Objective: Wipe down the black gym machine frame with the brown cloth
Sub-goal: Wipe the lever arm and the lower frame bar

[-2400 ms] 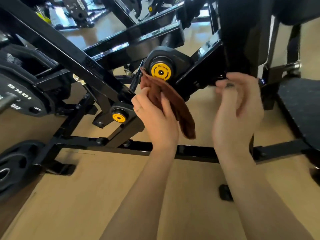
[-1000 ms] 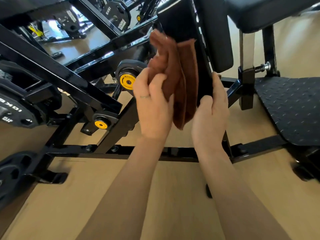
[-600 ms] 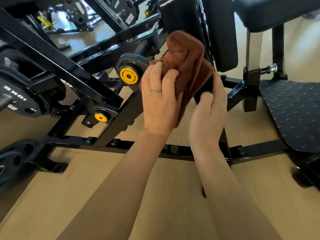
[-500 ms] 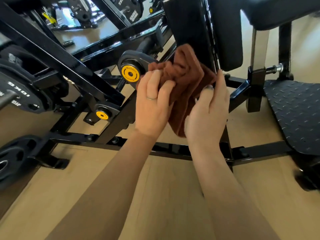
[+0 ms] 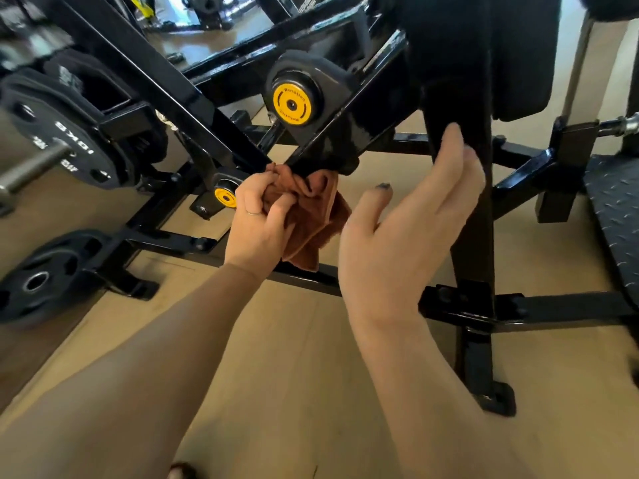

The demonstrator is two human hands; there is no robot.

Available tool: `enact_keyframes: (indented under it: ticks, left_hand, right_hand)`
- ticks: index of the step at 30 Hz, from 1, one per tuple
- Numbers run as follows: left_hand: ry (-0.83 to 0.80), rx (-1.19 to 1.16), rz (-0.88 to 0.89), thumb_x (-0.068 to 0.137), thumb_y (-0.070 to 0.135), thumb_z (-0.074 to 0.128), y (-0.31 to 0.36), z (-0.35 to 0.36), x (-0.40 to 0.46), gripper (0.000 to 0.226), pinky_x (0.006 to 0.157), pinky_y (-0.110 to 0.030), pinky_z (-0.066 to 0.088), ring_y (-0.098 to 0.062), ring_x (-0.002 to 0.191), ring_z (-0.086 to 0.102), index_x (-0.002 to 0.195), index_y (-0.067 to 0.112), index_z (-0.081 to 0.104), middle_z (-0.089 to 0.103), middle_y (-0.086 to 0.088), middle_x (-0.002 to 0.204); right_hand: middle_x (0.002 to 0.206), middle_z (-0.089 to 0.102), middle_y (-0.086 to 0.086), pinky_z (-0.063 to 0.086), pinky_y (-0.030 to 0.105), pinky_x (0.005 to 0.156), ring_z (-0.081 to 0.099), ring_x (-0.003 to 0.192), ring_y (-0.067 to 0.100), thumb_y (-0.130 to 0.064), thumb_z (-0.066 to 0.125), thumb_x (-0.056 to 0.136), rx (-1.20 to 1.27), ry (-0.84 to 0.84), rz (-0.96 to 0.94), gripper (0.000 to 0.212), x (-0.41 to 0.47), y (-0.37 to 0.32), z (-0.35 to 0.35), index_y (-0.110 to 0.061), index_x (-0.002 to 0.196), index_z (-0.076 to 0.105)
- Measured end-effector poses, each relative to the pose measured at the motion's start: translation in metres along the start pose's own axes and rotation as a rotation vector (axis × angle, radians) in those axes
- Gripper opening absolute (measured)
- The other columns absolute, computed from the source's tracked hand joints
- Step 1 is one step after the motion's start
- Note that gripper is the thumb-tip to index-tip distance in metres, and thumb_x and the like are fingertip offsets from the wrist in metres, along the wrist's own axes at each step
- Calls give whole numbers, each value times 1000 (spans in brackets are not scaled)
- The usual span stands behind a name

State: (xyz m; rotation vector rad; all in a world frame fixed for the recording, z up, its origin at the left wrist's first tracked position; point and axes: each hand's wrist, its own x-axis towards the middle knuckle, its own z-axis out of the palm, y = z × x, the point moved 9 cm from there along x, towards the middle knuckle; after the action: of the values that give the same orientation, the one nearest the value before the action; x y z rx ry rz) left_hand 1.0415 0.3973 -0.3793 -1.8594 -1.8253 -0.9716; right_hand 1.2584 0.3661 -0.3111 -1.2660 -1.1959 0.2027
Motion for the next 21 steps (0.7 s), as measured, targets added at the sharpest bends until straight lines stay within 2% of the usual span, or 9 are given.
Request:
enact_keyframes:
  ticks: [3,5,7,10,11,13,15,17,21]
  left_hand:
    - [-22,-49,-33,97,40,58,-18,1,-3,43,105,-44,48,-14,122,52,102,79,39,45,32,119]
    - [-75,-103,-44,99,34,62,-34,8,-7,49,106,-40,48,-8,119,51,100,78,41,45,44,112]
    - [-112,-142,-8,99,39,57,-46,16,-14,31,107,-41,46,-7,119,51,111,66,48,43,47,112]
    - [-78,-142,125,99,37,58,-65,23,-21,34,109,-35,46,2,124,47,130,24,59,51,20,129]
    - [-64,-116,204,98,32,59,-69,24,-25,33,111,-36,45,-1,129,43,129,20,58,51,7,134]
    - [-13,71,508,89,25,62,-62,27,-38,36,111,-45,39,-28,131,39,123,16,53,41,-15,138]
    - [-23,152,700,81,21,67,-72,40,-50,44,112,-46,31,-37,127,38,121,14,50,37,-19,136]
    - [-32,158,830,82,17,69,-93,53,-62,46,123,-45,19,-36,128,40,123,13,49,38,-19,138]
    - [-189,116,909,80,16,70,-154,80,-84,49,128,-43,7,-34,126,44,125,16,51,41,-15,141]
  right_hand:
    - [126,57,16,52,27,93,56,115,21,-7,58,88,93,-83,-151,44,-21,-28,24,-2,131,56]
    - [124,55,5,52,23,91,54,109,12,-19,58,92,68,-378,-71,41,-39,-18,69,-11,133,53]
    - [125,51,-2,55,27,93,56,108,10,-25,61,98,-39,-666,85,41,-66,20,111,-19,135,48]
    - [137,48,3,53,34,92,60,110,19,-27,57,101,-296,-953,143,46,-95,80,140,-20,144,39]
    - [142,47,4,53,37,95,60,113,21,-27,57,101,-372,-1038,120,51,-102,95,145,-20,147,37]
    - [146,47,4,52,42,102,57,121,23,-31,61,99,-509,-1194,97,62,-111,121,150,-23,154,34]
    - [143,50,4,52,43,102,55,123,24,-34,64,96,-692,-1302,38,69,-116,139,154,-24,156,31]
    - [141,50,3,47,43,106,50,127,25,-36,63,95,-814,-1362,-53,69,-124,151,163,-25,155,31]
    - [155,40,1,29,42,120,35,144,25,-40,56,97,-926,-1425,-142,72,-146,178,177,-30,159,20]
